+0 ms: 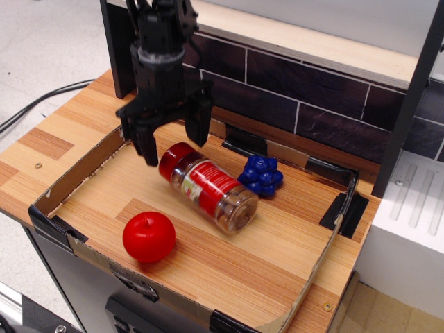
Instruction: Topple basil bottle
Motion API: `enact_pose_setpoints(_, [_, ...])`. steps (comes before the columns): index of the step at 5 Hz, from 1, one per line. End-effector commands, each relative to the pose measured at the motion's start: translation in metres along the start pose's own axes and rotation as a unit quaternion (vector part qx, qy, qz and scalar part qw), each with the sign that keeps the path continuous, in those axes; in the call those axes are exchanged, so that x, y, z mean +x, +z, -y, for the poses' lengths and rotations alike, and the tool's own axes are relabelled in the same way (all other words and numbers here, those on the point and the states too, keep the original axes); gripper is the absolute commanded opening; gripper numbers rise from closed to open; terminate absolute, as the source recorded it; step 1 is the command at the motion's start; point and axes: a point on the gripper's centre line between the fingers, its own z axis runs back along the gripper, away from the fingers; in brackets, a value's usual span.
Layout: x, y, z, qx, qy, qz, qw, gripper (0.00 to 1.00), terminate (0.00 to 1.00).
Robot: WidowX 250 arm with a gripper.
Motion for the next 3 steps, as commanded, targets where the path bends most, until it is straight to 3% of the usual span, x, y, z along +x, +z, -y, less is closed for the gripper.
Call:
enact_pose_setpoints(1, [-0.0015,0.0667,0.0064,-0.071,-0.054,0.022,0.9957,1.0,0.0])
enact_pose_setpoints(2, [-0.0015,0.0667,0.0064,-0.071,-0.054,0.022,0.9957,1.0,0.0])
enact_pose_setpoints(3, [-0.0015,0.0667,0.0064,-0.071,-0.054,0.022,0.9957,1.0,1.0])
